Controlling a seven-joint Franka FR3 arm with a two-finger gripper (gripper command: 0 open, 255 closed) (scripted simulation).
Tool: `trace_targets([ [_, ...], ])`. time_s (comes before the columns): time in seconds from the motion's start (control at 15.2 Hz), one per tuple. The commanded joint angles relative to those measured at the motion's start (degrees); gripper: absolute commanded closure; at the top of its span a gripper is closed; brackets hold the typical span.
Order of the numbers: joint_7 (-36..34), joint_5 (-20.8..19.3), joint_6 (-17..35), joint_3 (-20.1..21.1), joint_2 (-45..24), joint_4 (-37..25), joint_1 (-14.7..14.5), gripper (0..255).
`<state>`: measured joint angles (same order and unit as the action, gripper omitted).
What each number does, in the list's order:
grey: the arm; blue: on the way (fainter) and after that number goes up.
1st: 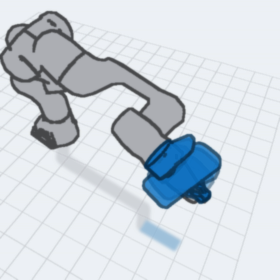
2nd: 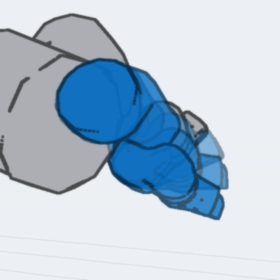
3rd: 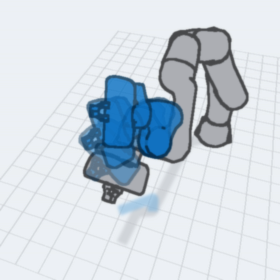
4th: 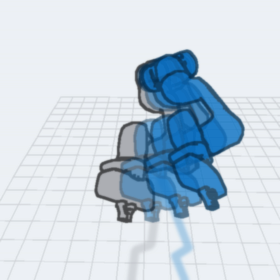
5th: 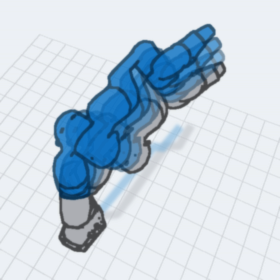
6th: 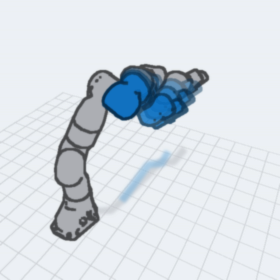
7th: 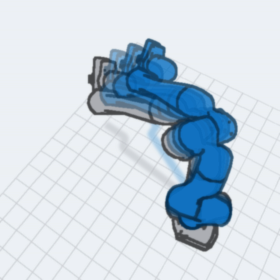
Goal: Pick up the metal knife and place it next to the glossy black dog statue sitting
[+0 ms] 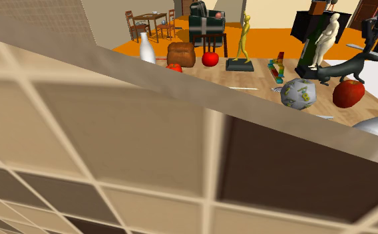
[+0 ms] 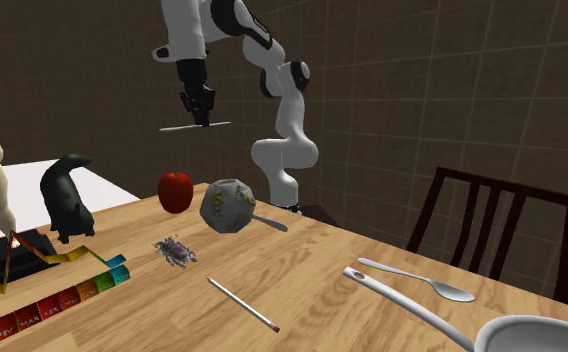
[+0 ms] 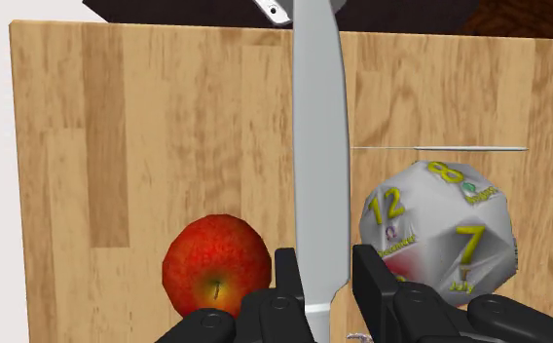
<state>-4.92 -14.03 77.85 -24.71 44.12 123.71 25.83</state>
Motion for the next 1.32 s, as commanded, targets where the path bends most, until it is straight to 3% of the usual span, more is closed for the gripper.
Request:
trace_targets([
  [0.0,3.15,-1.86,-0.29,-2.79,-0.91,-1.75,0.3,255],
  [0.59,16.62,-7.95,0.02,-15.79,-6.64,-10.71,-0.18,255],
  [0.99,27.44,-9.24,1.22,-28.2,-14.05,-20.22,-3.71,255],
  [1.25,26.7,-10.07,3.95,-28.4,-12.83,-16.47,-3.17,255],
])
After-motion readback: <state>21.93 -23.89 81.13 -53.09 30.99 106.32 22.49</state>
